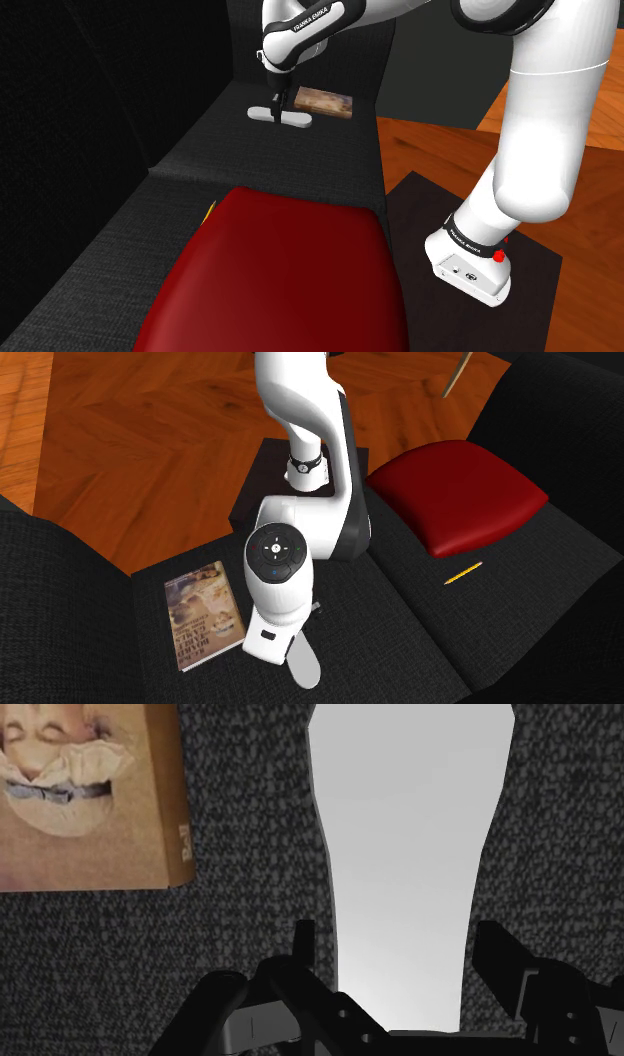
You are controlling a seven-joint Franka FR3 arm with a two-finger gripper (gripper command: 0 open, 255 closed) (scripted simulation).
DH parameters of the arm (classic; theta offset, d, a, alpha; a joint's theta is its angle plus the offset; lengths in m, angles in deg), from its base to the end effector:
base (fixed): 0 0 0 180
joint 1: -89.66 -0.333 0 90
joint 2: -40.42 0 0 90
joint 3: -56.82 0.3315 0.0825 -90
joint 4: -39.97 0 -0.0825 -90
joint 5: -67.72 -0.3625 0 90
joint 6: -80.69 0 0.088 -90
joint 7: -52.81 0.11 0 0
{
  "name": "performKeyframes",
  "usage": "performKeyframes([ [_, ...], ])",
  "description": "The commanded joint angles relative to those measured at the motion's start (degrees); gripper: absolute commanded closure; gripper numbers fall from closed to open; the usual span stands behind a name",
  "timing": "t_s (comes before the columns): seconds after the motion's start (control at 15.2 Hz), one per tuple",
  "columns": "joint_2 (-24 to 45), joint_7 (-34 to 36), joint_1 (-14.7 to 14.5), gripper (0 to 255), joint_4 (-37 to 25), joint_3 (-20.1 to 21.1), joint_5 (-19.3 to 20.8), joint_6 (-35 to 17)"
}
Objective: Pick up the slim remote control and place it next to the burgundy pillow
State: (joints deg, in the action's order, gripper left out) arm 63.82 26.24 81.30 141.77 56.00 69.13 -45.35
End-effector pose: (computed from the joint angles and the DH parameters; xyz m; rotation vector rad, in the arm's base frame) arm 0.6352 0.0840 0.3543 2.9697 0.9364 0.0159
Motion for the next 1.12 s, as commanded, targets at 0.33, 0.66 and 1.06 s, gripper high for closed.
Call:
performKeyframes([
  [0.33, 0.0, 0.0, 0.0, 255, 0.0, 0.0, 0.0, 0.0],
  [0.66, -0.7, 0.0, 0.0, 255, -0.5, 0.0, 0.0, 1.3],
  [1.06, -2.7, -0.1, 0.0, 255, -2.4, 0.0, 0.0, 5.1],
])
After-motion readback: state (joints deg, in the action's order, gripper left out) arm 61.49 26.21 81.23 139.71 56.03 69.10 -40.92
